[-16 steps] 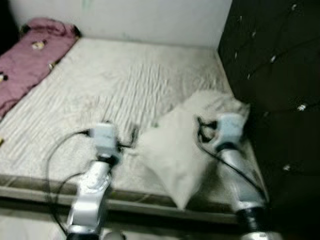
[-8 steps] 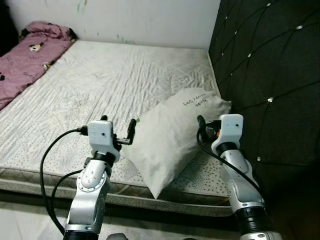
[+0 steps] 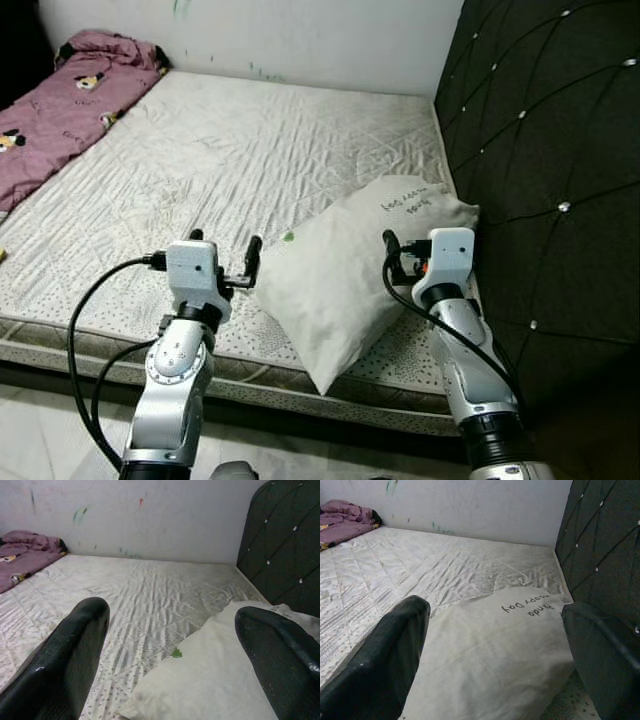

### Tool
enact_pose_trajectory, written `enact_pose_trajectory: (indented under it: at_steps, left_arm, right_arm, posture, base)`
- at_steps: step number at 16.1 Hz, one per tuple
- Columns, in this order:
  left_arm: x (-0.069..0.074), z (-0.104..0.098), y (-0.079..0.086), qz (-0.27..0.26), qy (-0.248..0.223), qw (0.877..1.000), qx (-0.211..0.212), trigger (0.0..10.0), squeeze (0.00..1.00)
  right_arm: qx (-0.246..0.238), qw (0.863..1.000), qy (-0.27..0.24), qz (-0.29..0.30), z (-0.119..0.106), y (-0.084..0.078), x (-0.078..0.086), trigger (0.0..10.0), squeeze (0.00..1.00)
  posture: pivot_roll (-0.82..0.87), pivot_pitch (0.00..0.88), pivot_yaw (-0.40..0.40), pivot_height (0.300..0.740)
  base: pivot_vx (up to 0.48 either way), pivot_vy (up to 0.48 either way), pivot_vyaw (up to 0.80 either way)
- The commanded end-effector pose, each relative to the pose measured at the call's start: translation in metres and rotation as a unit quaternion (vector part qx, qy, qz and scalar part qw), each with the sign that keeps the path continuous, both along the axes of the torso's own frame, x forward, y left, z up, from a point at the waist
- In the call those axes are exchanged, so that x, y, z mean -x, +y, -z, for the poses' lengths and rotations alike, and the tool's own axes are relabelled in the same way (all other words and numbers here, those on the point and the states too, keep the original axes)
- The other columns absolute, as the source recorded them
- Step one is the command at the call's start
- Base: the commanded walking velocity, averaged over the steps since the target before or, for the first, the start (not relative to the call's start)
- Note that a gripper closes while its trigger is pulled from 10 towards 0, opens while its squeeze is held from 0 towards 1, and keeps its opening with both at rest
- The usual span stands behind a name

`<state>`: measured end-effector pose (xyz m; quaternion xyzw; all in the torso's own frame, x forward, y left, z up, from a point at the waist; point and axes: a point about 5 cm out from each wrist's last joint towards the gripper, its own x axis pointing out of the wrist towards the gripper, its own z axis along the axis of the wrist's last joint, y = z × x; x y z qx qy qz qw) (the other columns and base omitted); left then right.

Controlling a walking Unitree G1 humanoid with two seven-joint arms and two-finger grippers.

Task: Clean up the room

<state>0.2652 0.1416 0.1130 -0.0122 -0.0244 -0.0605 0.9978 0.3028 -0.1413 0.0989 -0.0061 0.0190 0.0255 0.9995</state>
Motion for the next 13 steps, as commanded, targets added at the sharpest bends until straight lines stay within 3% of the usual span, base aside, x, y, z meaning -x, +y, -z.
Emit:
enact_pose_trajectory:
  at_steps: [1, 5, 11, 13]
  left_arm:
    - [-0.0014, -0.0012, -0.0009, 0.004, -0.002, 1.000, 0.004, 10.0, 0.00]
    - [-0.0016, -0.0012, -0.0007, 0.003, -0.001, 1.000, 0.011, 10.0, 0.00]
    - [-0.0020, -0.0004, 0.0003, 0.000, 0.004, 1.000, 0.014, 10.0, 0.00]
    - [-0.0025, -0.0005, -0.0005, 0.005, 0.004, 1.000, 0.018, 10.0, 0.00]
  right_arm:
    - [0.005, 1.000, -0.002, 0.000, -0.0016, -0.0005, -0.0017, 10.0, 0.00]
    - [0.005, 1.000, -0.003, 0.001, -0.0014, -0.0007, -0.0017, 10.0, 0.00]
    - [0.006, 1.000, -0.002, -0.003, -0.0013, 0.0003, -0.0020, 10.0, 0.00]
    - [0.007, 1.000, -0.002, -0.002, -0.0011, 0.0003, -0.0022, 10.0, 0.00]
  posture:
    - [0.04, 0.000, -0.021, 0.740]
    - [0.04, 0.000, -0.022, 0.740]
    - [0.04, 0.000, -0.022, 0.740]
    - [0.04, 0.000, -0.021, 0.740]
  base:
    - [0.000, 0.000, 0.00]
    - [0.000, 0.000, -0.64]
    - [0.000, 0.000, 0.00]
    - [0.000, 0.480, 0.00]
